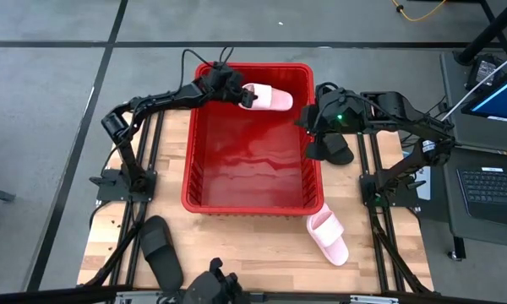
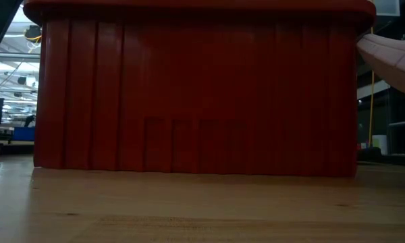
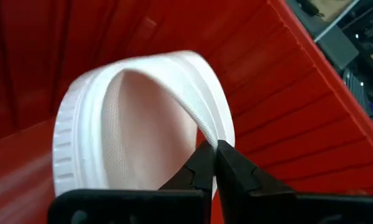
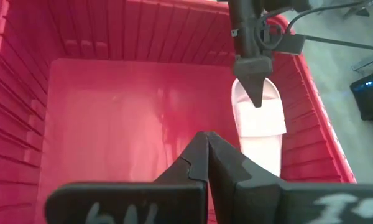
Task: Pick and place slides into bin
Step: Put the left pink slide into the bin
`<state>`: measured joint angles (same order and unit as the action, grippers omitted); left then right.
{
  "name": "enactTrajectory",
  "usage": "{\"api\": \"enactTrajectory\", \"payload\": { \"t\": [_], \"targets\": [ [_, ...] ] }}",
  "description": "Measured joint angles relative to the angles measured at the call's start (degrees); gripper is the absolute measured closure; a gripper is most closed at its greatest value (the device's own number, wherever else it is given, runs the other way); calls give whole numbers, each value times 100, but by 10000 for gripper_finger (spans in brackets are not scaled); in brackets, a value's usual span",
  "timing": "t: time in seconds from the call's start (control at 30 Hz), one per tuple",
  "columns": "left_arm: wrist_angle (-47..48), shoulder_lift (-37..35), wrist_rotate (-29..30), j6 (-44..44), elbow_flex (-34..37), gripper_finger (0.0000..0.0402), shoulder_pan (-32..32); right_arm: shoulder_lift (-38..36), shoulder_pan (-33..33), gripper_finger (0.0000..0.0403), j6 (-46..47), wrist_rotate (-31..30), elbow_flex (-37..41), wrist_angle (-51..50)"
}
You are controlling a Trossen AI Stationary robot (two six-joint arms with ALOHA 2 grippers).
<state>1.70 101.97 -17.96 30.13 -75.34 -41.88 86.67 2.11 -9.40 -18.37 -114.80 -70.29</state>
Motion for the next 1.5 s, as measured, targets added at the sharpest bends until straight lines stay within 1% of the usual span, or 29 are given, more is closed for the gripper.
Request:
{"api": "enactTrajectory", "payload": {
  "t": [0.4,0.47,0.57,0.63,0.9,1.1,1.23,1.5],
  "targets": [
    [195,13,56,165,1,399,-148,0,0,398,-29,0,0,361],
    [243,15,174,199,1,399,-145,0,0,398,-31,0,0,402],
    [581,15,508,228,-1,399,-139,0,0,398,-156,0,0,496],
    [715,20,568,230,1,399,-141,0,0,398,-299,0,0,506],
    [701,52,661,517,1,399,-131,0,121,398,-611,0,-2,769],
    [659,355,647,809,1,399,-95,56,257,398,-630,0,-2,831],
    [581,453,649,829,1,399,-62,103,339,398,-632,0,-2,832],
    [560,448,1001,822,1,398,-104,116,374,398,-632,4,-2,794]
  ]
}}
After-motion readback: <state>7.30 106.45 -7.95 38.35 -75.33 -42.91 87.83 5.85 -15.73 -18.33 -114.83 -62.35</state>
